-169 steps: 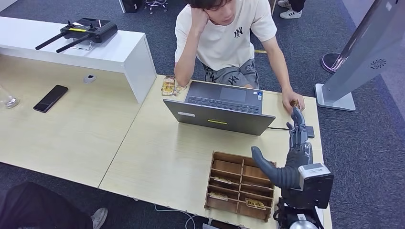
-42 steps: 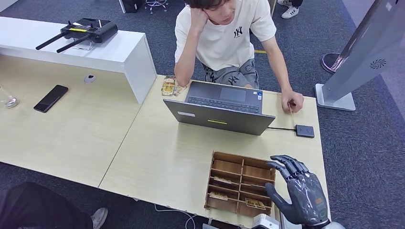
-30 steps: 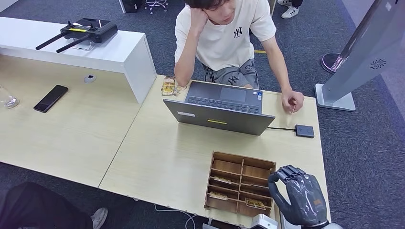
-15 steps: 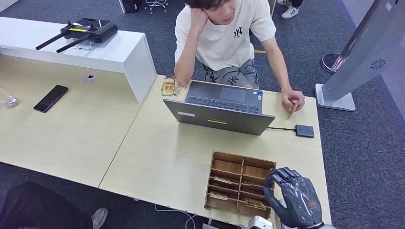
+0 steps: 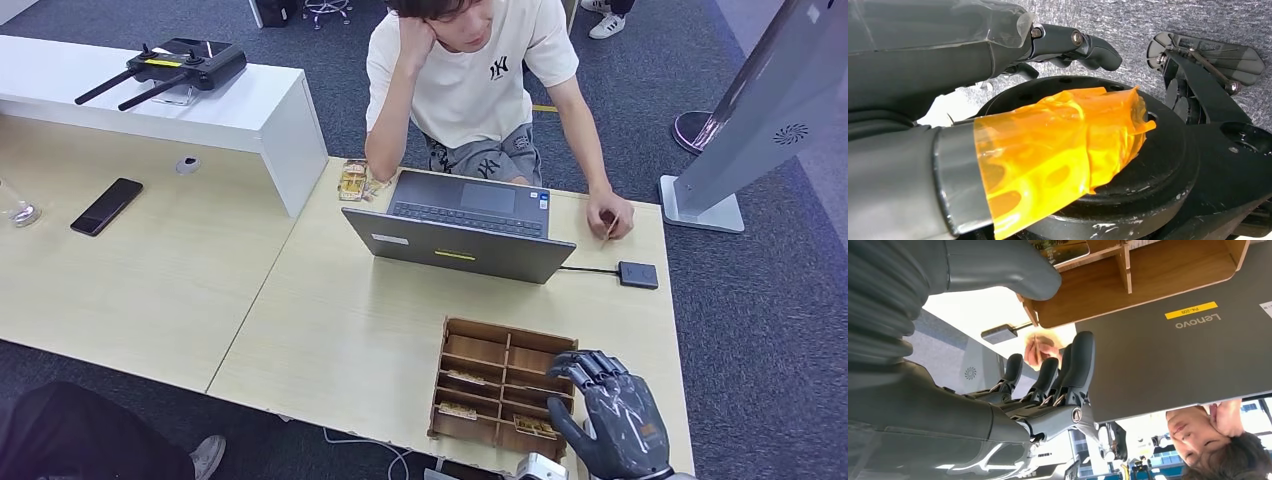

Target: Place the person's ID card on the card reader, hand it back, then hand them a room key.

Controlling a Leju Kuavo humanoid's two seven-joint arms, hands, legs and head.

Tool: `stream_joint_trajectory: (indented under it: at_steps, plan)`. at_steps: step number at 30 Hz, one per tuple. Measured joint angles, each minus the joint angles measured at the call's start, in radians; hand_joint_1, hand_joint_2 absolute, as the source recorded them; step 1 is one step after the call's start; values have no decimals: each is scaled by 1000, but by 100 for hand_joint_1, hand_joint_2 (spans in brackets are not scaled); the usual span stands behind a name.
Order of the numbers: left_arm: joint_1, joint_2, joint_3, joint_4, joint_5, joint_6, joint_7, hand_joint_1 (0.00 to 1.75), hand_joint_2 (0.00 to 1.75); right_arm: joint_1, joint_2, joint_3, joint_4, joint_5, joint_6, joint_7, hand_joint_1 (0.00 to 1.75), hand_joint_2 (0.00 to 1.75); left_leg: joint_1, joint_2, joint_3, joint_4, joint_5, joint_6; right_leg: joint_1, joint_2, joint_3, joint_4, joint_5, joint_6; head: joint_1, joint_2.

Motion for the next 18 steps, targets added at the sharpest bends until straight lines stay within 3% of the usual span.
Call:
stream_joint_trajectory:
  at_steps: [2, 5, 8, 18]
  plan:
    - [0, 0, 3, 0, 0, 0, 0, 0, 0, 0, 0, 1, 4, 0, 0, 0, 72, 175, 0, 0, 0, 0, 0, 0, 0, 0, 0, 0, 0, 0, 0, 0]
    - [0, 0, 6, 0, -2, 1, 1, 0, 0, -1, 0, 2, 9, 1, 0, 3, 85, 175, 0, 0, 0, 0, 0, 0, 0, 0, 0, 0, 0, 0, 0, 0]
    - [0, 0, 8, 0, -3, 3, 2, 0, 0, -1, 0, 3, 15, 2, 1, 5, 87, 175, 0, 0, 0, 0, 0, 0, 0, 0, 0, 0, 0, 0, 0, 0]
    - [0, 0, 9, 0, -6, 6, 3, 0, 0, -2, 0, 3, 40, 1, 4, 6, 78, 175, 0, 0, 0, 0, 0, 0, 0, 0, 0, 0, 0, 0, 0, 0]
